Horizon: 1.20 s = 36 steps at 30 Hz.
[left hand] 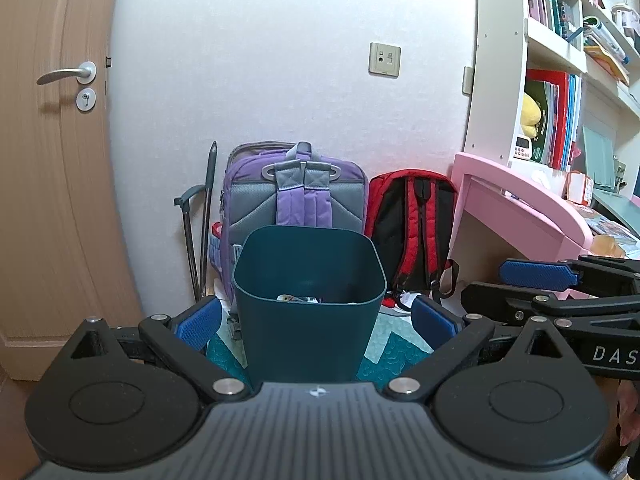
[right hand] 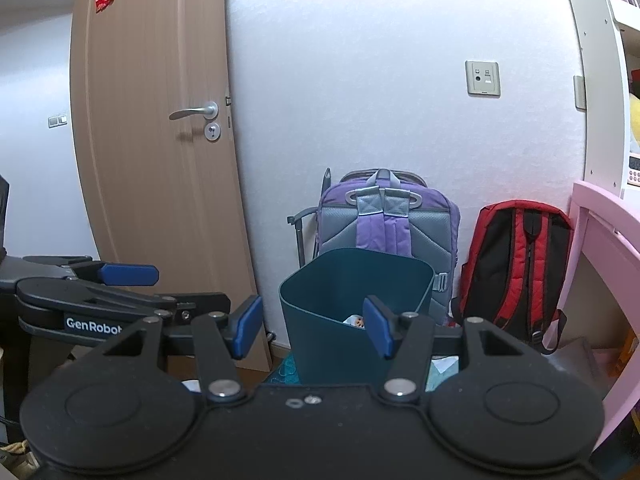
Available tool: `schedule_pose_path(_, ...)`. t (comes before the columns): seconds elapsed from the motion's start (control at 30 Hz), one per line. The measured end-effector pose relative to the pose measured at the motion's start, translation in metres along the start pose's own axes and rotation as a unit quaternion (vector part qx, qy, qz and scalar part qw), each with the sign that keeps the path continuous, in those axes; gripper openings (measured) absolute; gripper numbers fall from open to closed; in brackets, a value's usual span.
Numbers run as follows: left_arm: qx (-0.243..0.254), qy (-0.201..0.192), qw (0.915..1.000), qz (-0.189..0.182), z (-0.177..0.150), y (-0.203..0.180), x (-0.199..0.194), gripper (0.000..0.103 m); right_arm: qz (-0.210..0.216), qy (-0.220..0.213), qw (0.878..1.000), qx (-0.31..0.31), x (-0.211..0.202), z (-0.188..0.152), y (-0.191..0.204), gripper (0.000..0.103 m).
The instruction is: Collect trash
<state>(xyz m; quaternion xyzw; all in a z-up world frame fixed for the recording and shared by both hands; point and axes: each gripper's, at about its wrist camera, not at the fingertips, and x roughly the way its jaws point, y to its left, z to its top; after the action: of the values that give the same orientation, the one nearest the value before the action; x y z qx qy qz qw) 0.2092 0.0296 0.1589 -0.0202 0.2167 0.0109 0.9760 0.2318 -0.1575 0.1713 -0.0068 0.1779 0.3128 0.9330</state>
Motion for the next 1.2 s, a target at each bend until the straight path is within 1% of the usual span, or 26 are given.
schedule_pose_path(0.13,0.003,-0.005,1.0000,0.003,0.002,0.000,-0.004,0.102,-0.001,-0.003,1.000,-0.001,-0.003,0.000,0.002,0.056)
schedule_pose_path(0.37,-0.008,-0.012,0.9999,0.005,0.003,0.002,-0.007,0.102,-0.001,-0.004,1.000,-0.001,-0.005,0.001,0.004,0.056)
schedule_pose_path(0.67,-0.011,-0.021,0.9997,0.005,0.003,0.004,-0.013,0.103,0.003,-0.007,1.000,-0.005,-0.009,0.003,0.005,0.056)
schedule_pose_path(1.2,-0.009,-0.027,0.9996,0.009,0.000,0.004,-0.020,0.103,0.007,-0.005,1.000,-0.006,-0.010,0.004,0.007,0.056)
